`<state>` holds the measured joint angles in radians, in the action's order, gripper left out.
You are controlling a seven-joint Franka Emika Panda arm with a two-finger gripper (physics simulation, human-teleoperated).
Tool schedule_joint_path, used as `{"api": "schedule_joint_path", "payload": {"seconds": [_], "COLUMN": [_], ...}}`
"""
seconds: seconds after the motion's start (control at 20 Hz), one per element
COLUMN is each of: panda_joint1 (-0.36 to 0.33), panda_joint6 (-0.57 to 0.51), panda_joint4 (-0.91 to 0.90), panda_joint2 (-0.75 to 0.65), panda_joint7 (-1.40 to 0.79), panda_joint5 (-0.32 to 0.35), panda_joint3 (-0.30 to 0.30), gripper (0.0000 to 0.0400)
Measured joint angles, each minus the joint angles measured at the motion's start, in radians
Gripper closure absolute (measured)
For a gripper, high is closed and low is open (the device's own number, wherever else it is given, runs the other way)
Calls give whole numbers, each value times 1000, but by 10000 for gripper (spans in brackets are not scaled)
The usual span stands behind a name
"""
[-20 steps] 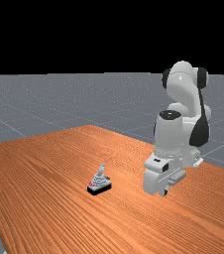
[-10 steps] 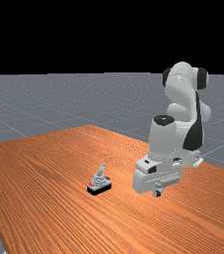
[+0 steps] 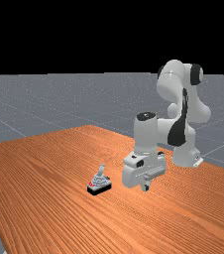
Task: Turn on the trigger
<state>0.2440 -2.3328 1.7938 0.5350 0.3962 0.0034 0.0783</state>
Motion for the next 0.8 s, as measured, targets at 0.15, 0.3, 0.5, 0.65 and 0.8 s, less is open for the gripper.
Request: {"api": "schedule_joint_path", "payload": {"seconds": [0.15, 0.3, 0.5, 0.65, 0.8], "panda_joint1": [20, 27, 39, 44, 35], "panda_joint6": [-7, -45, -69, -91, -124], "panda_joint4": [59, 154, 224, 282, 338], "panda_joint2": [-38, -96, -139, -176, -208], "panda_joint7": [12, 5, -30, -36, -26], "panda_joint5": [-60, -60, -62, -62, -18], "panda_joint3": [-15, -10, -12, -9, 8], "gripper": [400, 400, 400, 400, 400]}}
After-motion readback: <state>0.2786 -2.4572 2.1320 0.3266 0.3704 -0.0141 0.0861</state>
